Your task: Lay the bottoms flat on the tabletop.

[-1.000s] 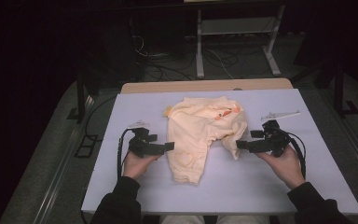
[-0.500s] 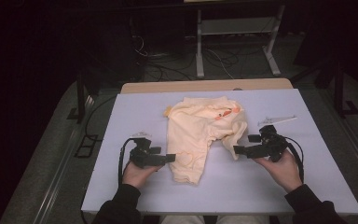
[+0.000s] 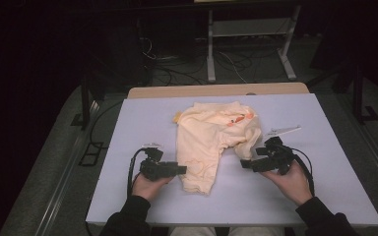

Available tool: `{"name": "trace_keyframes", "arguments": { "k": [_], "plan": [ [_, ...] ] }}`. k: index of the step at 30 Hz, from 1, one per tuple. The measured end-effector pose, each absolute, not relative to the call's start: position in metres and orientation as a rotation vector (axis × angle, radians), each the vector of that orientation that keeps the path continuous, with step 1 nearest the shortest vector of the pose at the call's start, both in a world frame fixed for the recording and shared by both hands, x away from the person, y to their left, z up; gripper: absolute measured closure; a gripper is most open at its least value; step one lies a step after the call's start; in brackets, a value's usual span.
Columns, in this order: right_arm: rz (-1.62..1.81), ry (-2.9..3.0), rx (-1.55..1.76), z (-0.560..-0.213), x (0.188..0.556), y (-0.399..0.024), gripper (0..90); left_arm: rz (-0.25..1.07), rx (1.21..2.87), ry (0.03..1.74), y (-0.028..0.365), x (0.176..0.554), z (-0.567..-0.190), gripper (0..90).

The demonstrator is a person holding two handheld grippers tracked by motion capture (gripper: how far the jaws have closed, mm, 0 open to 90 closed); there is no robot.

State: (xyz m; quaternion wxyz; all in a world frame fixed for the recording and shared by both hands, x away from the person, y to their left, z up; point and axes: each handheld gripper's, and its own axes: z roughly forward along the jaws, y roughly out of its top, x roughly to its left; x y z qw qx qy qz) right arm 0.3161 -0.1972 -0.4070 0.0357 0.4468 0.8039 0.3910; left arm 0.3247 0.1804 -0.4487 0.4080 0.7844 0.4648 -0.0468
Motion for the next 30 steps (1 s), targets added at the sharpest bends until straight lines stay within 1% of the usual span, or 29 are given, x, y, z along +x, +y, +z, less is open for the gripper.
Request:
{"name": "trace_keyframes", "arguments": {
  "k": [2,3,5,6,8,9,11,16,23,26,30],
  "plan": [
    [1.176,2.482,1.391,-0.410,0.317,-0.197,26.1,-0.109,1.984,1.167,0.179,0.325,-0.449,56.4],
    [1.162,2.479,1.401,-0.412,0.317,-0.197,34.1,-0.101,1.993,1.166,0.179,0.326,-0.450,60.2],
    [1.137,2.490,1.406,-0.413,0.318,-0.197,53.0,-0.089,1.999,1.174,0.179,0.327,-0.451,71.2],
    [1.136,2.491,1.406,-0.412,0.318,-0.197,62.1,-0.088,1.998,1.180,0.180,0.328,-0.451,75.0],
    [1.157,2.501,1.390,-0.410,0.318,-0.198,76.6,-0.098,1.994,1.187,0.181,0.329,-0.453,82.7],
    [1.164,2.506,1.381,-0.409,0.317,-0.198,79.8,-0.107,1.993,1.191,0.182,0.330,-0.453,84.9],
    [1.178,2.511,1.363,-0.405,0.316,-0.198,81.6,-0.115,1.994,1.195,0.182,0.330,-0.453,86.6],
    [1.274,2.537,1.360,-0.393,0.313,-0.199,82.1,-0.109,2.018,1.186,0.181,0.330,-0.450,87.1],
    [1.377,2.535,1.385,-0.376,0.301,-0.222,82.1,-0.104,2.028,1.182,0.184,0.328,-0.448,87.0],
    [1.363,2.519,1.448,-0.379,0.299,-0.242,82.0,-0.109,2.025,1.187,0.185,0.328,-0.447,86.9],
    [1.316,2.486,1.582,-0.395,0.303,-0.270,81.7,-0.106,2.027,1.184,0.185,0.328,-0.448,86.8]
  ]
}}
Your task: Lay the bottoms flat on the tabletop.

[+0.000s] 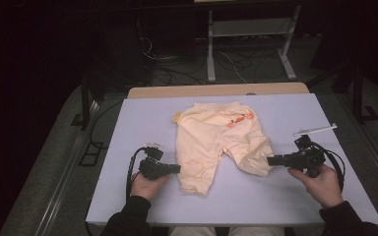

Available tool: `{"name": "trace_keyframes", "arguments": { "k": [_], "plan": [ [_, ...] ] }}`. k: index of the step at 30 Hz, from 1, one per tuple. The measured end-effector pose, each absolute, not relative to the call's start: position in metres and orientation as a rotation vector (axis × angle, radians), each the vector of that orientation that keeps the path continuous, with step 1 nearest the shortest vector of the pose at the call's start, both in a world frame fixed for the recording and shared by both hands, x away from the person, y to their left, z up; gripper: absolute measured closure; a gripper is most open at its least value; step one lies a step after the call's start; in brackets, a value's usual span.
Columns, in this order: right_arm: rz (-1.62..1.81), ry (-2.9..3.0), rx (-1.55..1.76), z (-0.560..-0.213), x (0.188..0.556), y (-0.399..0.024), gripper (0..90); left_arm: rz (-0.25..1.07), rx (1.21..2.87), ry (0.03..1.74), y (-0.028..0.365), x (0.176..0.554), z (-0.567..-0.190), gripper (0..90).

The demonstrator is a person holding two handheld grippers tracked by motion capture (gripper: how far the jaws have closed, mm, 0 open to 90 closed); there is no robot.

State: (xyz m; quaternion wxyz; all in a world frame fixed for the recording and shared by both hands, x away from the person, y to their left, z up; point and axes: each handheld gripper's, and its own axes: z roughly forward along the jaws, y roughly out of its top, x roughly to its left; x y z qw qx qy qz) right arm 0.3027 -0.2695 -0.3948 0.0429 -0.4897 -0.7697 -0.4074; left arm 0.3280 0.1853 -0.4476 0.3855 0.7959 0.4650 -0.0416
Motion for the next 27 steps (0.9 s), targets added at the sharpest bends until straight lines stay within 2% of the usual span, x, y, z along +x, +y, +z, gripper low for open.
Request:
{"name": "trace_keyframes", "arguments": {
  "k": [7,12,16,22,27],
  "plan": [
    [-1.069,-2.287,-1.683,-0.431,0.319,-0.292,80.5,-0.106,2.027,1.187,0.185,0.328,-0.448,86.4],
    [-0.968,-2.353,-1.714,-0.443,0.326,-0.289,73.2,-0.107,2.027,1.187,0.185,0.328,-0.448,86.4],
    [-0.989,-2.398,-1.720,-0.435,0.322,-0.290,62.0,-0.106,2.026,1.188,0.185,0.328,-0.448,86.3],
    [-1.210,-2.478,-1.699,-0.402,0.310,-0.294,51.0,-0.106,2.028,1.185,0.185,0.328,-0.448,86.4],
    [-1.348,-2.537,-1.412,-0.391,0.300,-0.276,49.4,-0.107,2.027,1.186,0.185,0.328,-0.448,86.4]
  ]
}}
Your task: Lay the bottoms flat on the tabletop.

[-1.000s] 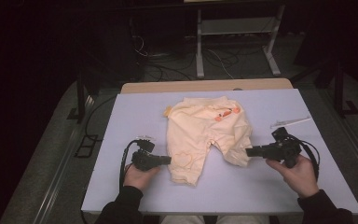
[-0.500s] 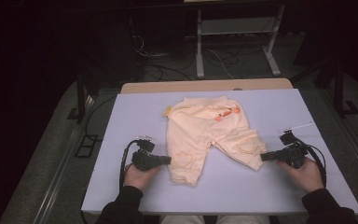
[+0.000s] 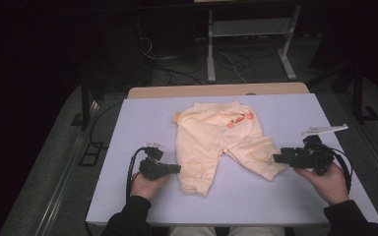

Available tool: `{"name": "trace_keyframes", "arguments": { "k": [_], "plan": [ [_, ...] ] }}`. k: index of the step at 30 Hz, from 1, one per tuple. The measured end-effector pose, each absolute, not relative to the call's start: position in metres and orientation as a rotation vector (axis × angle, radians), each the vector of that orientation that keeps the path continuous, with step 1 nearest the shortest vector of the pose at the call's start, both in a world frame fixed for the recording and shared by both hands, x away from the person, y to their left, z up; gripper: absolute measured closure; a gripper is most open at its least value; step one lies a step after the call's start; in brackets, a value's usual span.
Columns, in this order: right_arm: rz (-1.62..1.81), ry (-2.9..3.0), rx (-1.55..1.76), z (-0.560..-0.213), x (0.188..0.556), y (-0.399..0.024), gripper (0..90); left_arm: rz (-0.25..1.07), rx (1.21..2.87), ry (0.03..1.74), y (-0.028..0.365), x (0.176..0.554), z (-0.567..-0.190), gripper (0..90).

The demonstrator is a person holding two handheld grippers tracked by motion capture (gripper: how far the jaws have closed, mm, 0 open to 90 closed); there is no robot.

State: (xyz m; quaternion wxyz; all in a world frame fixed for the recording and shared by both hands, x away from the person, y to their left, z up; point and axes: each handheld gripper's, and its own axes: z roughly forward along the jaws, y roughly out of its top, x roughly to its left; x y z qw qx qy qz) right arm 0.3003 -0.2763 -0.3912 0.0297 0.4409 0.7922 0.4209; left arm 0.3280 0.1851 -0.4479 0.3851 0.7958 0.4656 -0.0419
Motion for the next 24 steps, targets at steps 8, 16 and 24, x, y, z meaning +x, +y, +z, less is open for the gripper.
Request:
{"name": "trace_keyframes", "arguments": {
  "k": [8,16,24],
  "plan": [
    [1.056,2.671,1.257,-0.424,0.307,-0.240,51.3,-0.106,2.027,1.186,0.185,0.328,-0.447,86.4],
    [0.977,2.645,1.266,-0.438,0.313,-0.239,50.9,-0.105,2.029,1.188,0.185,0.328,-0.448,86.2],
    [0.917,2.646,1.146,-0.440,0.307,-0.233,49.3,-0.107,2.026,1.191,0.185,0.328,-0.448,86.2]
  ]
}}
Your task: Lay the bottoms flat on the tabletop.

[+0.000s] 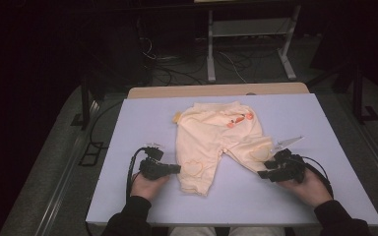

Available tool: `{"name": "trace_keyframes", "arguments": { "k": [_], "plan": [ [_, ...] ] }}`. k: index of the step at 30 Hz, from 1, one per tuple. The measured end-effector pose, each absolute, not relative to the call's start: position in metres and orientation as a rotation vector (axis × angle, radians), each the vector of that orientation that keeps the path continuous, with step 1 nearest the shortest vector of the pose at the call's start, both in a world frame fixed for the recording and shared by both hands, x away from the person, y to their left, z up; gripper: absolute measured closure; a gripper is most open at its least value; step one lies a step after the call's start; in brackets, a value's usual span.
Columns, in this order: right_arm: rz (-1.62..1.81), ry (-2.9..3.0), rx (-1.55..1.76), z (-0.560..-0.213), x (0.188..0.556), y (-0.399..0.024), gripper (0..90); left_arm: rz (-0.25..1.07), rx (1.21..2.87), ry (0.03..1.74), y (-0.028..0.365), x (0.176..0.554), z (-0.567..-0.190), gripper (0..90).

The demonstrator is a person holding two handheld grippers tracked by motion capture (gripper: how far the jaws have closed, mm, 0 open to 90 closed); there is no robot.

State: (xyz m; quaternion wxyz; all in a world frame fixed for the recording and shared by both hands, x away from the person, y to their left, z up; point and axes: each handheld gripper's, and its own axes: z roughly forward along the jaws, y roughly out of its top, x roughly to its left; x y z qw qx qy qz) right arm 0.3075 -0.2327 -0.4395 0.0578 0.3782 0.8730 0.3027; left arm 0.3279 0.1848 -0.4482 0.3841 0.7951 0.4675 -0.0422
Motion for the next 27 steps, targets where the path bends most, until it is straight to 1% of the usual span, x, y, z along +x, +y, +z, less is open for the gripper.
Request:
{"name": "trace_keyframes", "arguments": {
  "k": [2,4,6,9,11,17,20,23,27],
  "plan": [
    [0.913,2.646,1.141,-0.440,0.307,-0.232,47.7,-0.108,2.026,1.191,0.185,0.328,-0.448,86.2],
    [0.903,2.642,1.134,-0.440,0.306,-0.230,48.3,-0.108,2.026,1.192,0.185,0.328,-0.448,86.2],
    [0.889,2.632,1.133,-0.439,0.306,-0.230,52.9,-0.108,2.025,1.192,0.185,0.328,-0.448,86.2],
    [0.886,2.614,1.177,-0.439,0.308,-0.233,66.2,-0.110,2.024,1.193,0.185,0.328,-0.449,86.2],
    [0.905,2.615,1.213,-0.439,0.311,-0.236,69.8,-0.110,2.024,1.193,0.185,0.328,-0.449,86.2],
    [0.925,2.634,1.265,-0.436,0.313,-0.238,72.3,-0.116,2.021,1.191,0.185,0.328,-0.448,86.3],
    [0.995,2.676,1.312,-0.433,0.310,-0.236,72.4,-0.122,2.014,1.189,0.186,0.328,-0.447,86.2],
    [1.076,2.726,1.334,-0.429,0.303,-0.227,72.5,-0.130,2.011,1.184,0.187,0.327,-0.446,86.3],
    [1.085,2.783,1.333,-0.429,0.298,-0.210,72.4,-0.144,1.998,1.174,0.189,0.326,-0.443,86.3]
  ]
}}
